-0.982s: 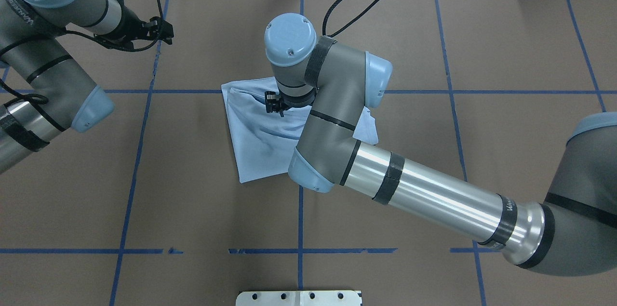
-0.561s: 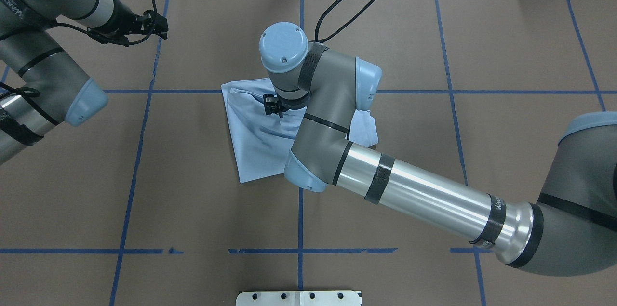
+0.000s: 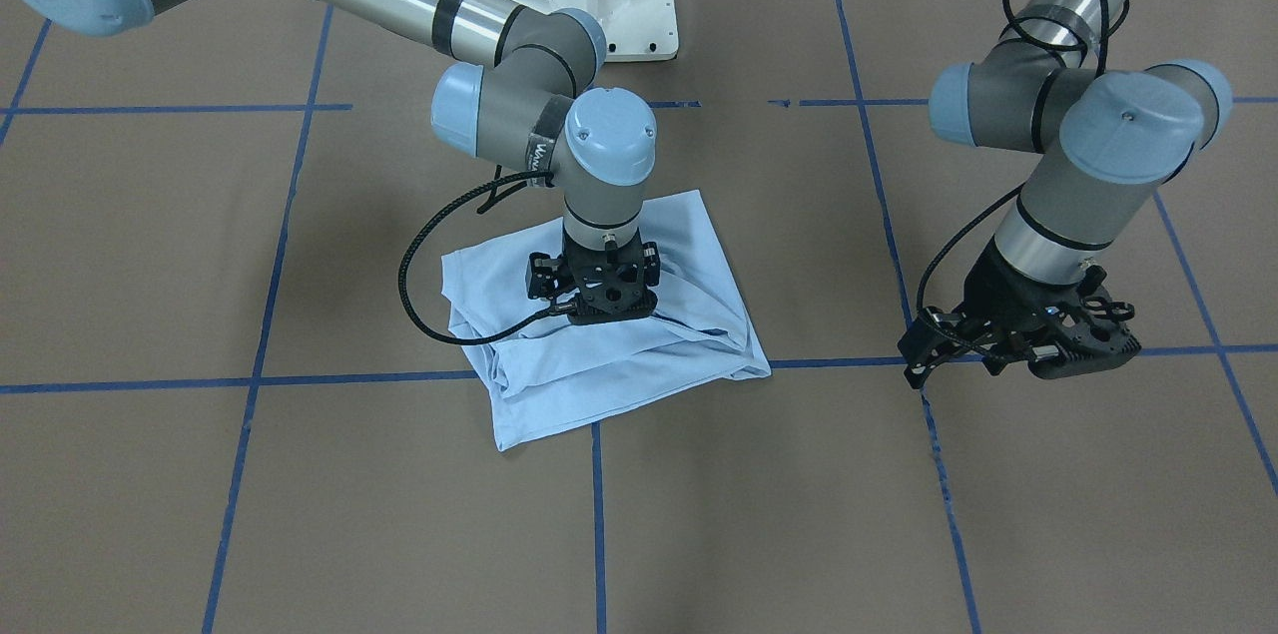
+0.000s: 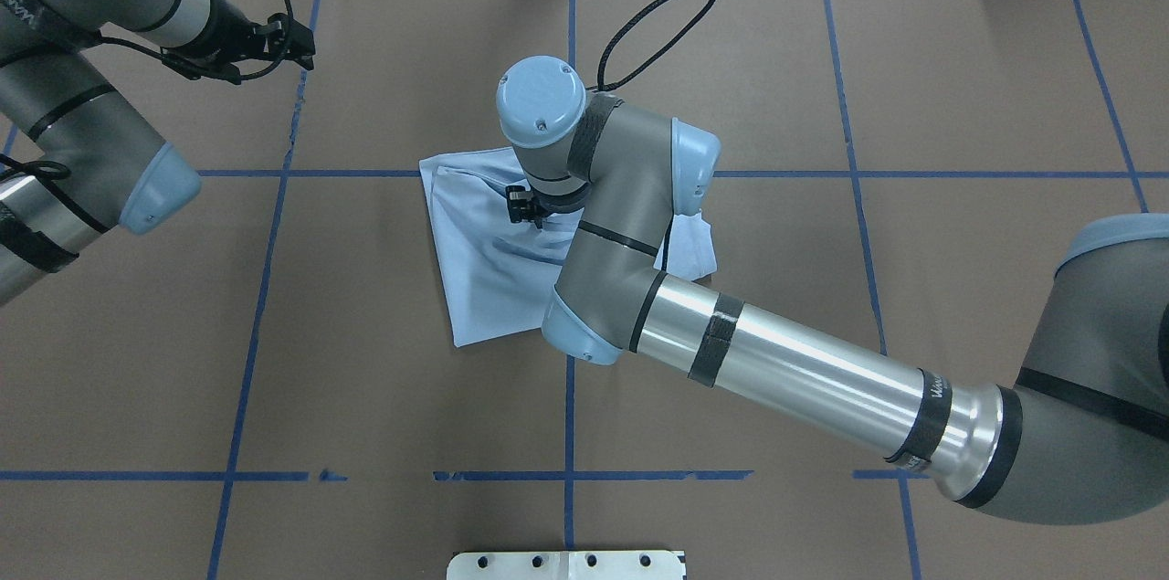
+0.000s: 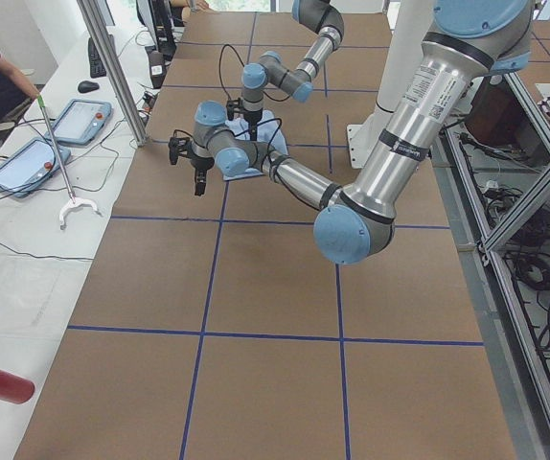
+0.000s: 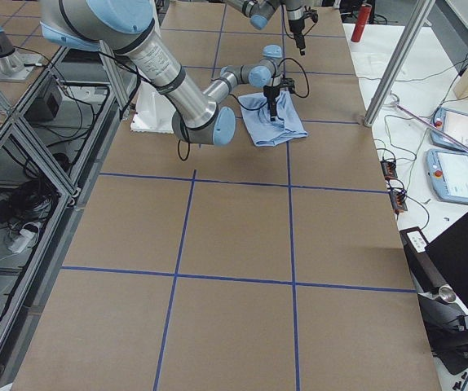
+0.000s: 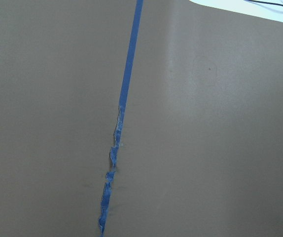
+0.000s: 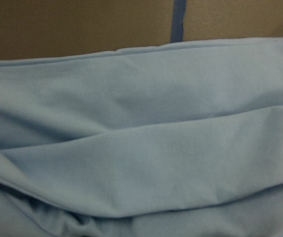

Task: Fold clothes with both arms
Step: 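Hold the right gripper on the folded shirt's top edge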

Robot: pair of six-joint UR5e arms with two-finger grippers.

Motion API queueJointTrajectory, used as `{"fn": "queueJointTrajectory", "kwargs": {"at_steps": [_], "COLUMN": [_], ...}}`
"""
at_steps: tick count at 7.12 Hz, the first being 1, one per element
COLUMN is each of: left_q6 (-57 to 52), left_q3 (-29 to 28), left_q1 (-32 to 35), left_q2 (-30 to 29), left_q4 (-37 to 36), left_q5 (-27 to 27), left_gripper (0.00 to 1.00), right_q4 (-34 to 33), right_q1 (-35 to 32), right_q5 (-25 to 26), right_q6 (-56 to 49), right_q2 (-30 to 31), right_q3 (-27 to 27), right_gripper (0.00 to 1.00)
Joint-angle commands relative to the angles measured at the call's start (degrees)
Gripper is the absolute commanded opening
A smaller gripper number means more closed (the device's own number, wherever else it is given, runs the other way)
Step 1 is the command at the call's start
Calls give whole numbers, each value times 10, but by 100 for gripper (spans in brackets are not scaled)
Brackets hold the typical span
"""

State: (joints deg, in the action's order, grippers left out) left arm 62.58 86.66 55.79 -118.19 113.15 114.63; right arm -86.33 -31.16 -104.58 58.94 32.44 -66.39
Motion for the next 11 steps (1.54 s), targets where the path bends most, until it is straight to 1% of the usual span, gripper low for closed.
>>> {"fn": "queueJointTrajectory", "kwargs": {"at_steps": [1,5,7,8,9,10,11], "left_q6": [0,5,7,8,10,11,18], "left_q3": [-1,1,2,2,4,9,14], "left_q1": [-1,-1,-1,-1,-1,-1,-1], "left_q2": [1,0,0,0,-1,1,2], "left_q4": [0,0,0,0,0,-1,-1], "left_q5": [1,1,1,1,1,1,0], "left_gripper": [100,100,100,100,100,100,100], "right_q4": [-1,-6,-5,-4,-2,5,34], "right_q1": [0,11,5,-6,-11,-12,-18], "right_q5": [-5,-18,-15,-13,-8,2,3], "right_q6": [2,2,-5,-21,-25,-29,-32], "right_q2": [-7,10,1,-5,-24,-34,-37], "right_q3": [-7,-7,-5,5,41,67,88], "right_gripper": [100,100,100,100,100,100,100]}}
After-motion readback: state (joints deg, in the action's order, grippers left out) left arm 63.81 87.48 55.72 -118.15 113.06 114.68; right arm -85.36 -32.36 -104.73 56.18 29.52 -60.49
